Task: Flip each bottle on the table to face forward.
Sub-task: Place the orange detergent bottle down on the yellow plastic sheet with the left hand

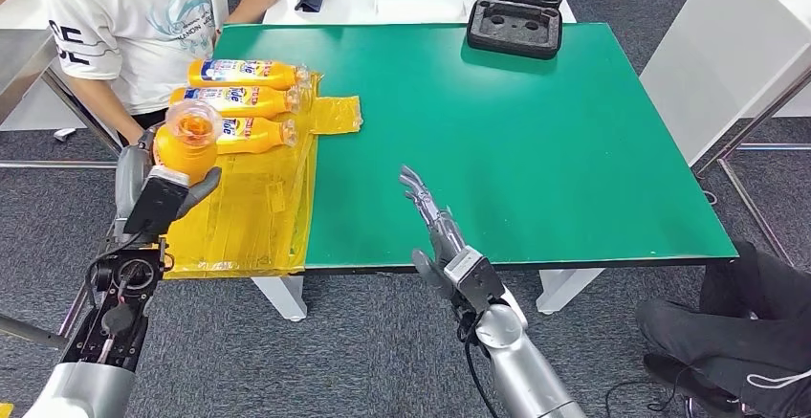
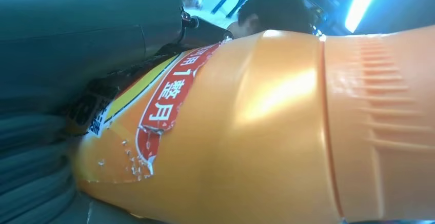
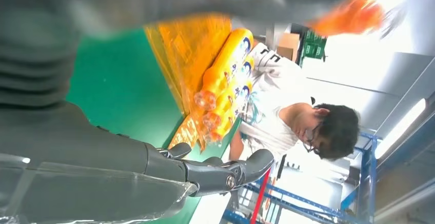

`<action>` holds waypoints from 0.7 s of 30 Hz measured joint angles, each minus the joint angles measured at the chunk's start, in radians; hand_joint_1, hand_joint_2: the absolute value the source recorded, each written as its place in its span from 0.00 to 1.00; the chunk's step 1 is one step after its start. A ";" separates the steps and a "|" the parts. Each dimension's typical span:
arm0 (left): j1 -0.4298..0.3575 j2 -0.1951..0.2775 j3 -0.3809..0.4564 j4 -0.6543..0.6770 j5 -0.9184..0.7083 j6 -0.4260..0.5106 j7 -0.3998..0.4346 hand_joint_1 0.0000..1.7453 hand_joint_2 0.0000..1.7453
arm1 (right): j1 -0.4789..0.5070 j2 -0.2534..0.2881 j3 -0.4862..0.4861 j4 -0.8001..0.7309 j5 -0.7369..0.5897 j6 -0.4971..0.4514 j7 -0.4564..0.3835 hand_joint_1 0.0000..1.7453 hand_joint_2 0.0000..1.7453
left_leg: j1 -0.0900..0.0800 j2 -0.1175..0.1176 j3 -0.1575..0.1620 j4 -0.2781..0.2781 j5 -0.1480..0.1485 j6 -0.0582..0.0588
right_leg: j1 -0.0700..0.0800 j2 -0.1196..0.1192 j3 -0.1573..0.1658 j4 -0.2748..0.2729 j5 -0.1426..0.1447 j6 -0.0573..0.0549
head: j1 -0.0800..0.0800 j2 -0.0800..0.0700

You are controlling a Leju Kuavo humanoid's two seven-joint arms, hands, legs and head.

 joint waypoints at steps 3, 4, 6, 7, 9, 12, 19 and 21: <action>-0.025 0.019 -0.034 0.037 -0.144 0.016 0.059 1.00 1.00 | 0.003 0.008 -0.003 0.000 0.007 0.015 0.000 0.00 1.00 | 0.000 0.000 0.000 0.000 0.000 0.000 | 0.000 0.000 0.000 0.000 0.000 0.000 | 0.000 0.000; -0.035 0.025 -0.048 0.057 -0.203 0.024 0.083 1.00 1.00 | 0.003 0.010 -0.004 0.001 0.009 0.020 0.000 0.00 1.00 | 0.000 0.000 0.000 0.000 0.000 0.000 | 0.000 0.000 0.000 0.000 0.000 0.000 | 0.000 0.000; -0.052 0.037 -0.079 0.099 -0.315 0.038 0.128 1.00 1.00 | 0.003 0.015 -0.008 0.004 0.009 0.029 0.000 0.00 1.00 | 0.000 0.000 0.000 0.000 0.000 0.000 | 0.000 0.000 0.000 0.000 0.000 0.000 | 0.000 0.000; -0.058 0.041 -0.093 0.117 -0.349 0.041 0.141 1.00 1.00 | 0.003 0.018 -0.010 0.006 0.009 0.032 0.000 0.00 1.00 | 0.000 0.000 0.000 0.000 0.000 0.000 | 0.000 0.000 0.000 0.000 0.000 0.000 | 0.000 0.000; -0.065 0.047 -0.112 0.144 -0.375 0.044 0.154 1.00 1.00 | 0.003 0.022 -0.014 0.010 0.009 0.035 0.000 0.00 1.00 | 0.000 0.000 0.000 0.000 0.000 0.000 | 0.000 0.000 0.000 0.000 0.000 0.000 | 0.000 0.000; -0.073 0.053 -0.130 0.170 -0.383 0.046 0.159 1.00 1.00 | 0.003 0.025 -0.018 0.016 0.009 0.037 0.000 0.00 1.00 | 0.000 0.000 0.000 0.000 0.000 0.000 | 0.000 0.000 0.000 0.000 0.000 0.000 | 0.000 0.000; -0.101 0.061 -0.157 0.218 -0.407 0.013 0.159 1.00 1.00 | 0.002 0.027 -0.022 0.027 0.009 0.038 0.000 0.00 1.00 | 0.000 0.000 0.000 0.000 0.000 0.000 | 0.000 0.000 -0.001 0.000 0.000 0.000 | 0.000 0.000; -0.125 0.060 -0.179 0.252 -0.442 -0.031 0.158 1.00 1.00 | 0.002 0.028 -0.025 0.032 0.009 0.039 0.000 0.00 1.00 | 0.000 -0.001 0.000 0.000 0.000 0.000 | 0.000 0.000 0.000 0.000 0.000 0.000 | 0.000 0.000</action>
